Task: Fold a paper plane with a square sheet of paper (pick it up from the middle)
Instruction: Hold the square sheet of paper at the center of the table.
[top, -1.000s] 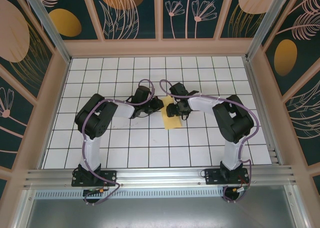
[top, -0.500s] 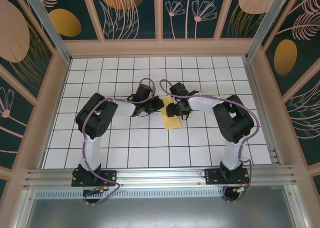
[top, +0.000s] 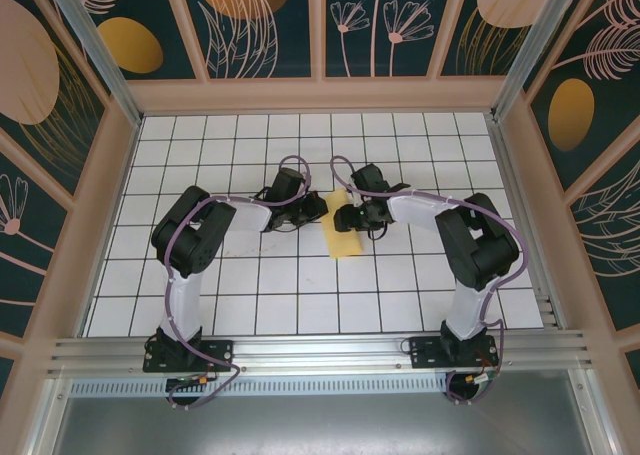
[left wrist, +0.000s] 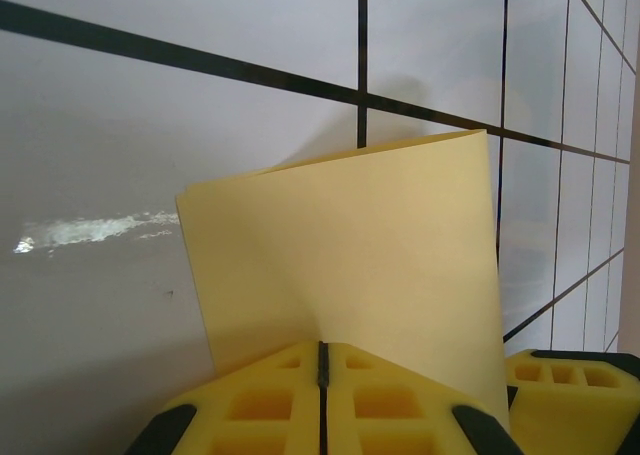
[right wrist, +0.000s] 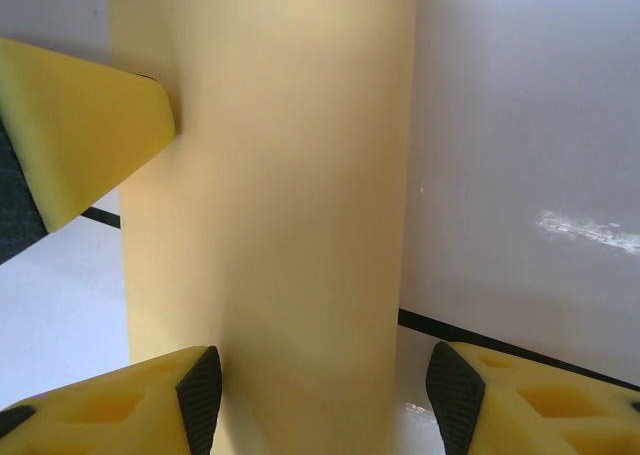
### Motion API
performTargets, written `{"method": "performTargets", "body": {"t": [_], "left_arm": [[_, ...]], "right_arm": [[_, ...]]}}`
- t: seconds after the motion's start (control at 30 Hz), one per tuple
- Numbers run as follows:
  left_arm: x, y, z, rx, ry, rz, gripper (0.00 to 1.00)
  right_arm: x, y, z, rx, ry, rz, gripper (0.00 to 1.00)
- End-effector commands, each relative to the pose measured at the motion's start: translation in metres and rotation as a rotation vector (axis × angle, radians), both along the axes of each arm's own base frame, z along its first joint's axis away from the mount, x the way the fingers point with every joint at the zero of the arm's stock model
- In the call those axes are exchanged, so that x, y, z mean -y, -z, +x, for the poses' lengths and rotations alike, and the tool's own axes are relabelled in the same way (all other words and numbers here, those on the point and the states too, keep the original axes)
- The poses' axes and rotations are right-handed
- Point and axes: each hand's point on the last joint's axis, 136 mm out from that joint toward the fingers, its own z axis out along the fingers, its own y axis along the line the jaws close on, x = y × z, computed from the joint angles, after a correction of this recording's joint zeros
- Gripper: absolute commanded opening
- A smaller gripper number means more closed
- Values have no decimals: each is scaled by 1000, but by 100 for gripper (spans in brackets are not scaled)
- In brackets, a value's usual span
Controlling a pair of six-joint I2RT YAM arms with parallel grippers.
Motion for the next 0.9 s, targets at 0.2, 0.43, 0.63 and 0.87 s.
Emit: {"method": "performTargets", "body": {"t": [0.2,0.43,0.63,0.87], "left_arm": [[-18,47,-13,-92,-19,132,9],[-17,48,-12,-92,-13,132,9],[-16,50,-12,-97,-9,135,9],[-17,53,-13,-107,-7,141,9]], "right_arm": [[29,39,-48,-198,18,-115,57],[35,51,-50,-215,31,-157,56],[40,58,-51,-225,39,-182,55],[40,62,-51,-232,42,-184,54]]}}
